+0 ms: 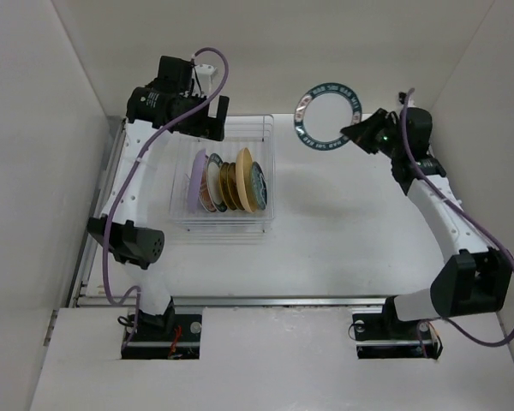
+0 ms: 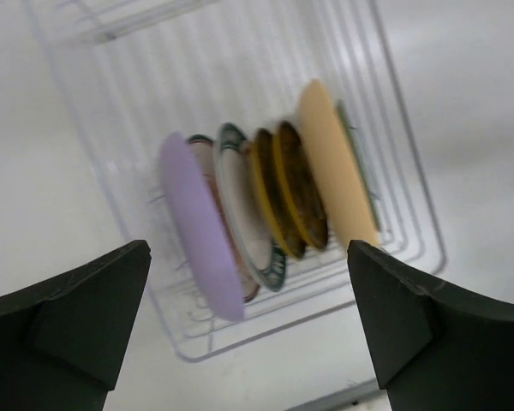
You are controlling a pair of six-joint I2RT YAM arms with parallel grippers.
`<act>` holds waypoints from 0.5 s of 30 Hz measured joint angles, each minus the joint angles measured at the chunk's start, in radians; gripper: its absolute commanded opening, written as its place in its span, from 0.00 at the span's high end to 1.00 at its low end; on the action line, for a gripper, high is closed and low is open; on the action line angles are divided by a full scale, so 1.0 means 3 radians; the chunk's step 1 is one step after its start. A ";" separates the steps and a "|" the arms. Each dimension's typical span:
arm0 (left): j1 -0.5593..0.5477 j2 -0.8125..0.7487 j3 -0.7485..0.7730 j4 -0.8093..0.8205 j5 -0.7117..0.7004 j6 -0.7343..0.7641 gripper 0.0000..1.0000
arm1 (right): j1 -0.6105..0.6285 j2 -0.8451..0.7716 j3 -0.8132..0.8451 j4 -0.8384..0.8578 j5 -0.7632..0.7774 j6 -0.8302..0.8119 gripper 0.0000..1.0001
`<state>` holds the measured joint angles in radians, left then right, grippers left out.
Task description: Unload the plates from the dish rack
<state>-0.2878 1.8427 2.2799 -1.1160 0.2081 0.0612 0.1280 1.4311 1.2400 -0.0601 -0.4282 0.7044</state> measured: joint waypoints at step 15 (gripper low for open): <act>-0.0057 0.0191 -0.0614 -0.0317 -0.1253 0.0342 0.16 | -0.0627 0.0969 -0.0463 -0.0525 0.0778 0.0546 1.00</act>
<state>-0.3050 1.8999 2.0956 -1.2110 -0.1677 0.1638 -0.0601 1.7218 1.1011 -0.2176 -0.1947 0.8680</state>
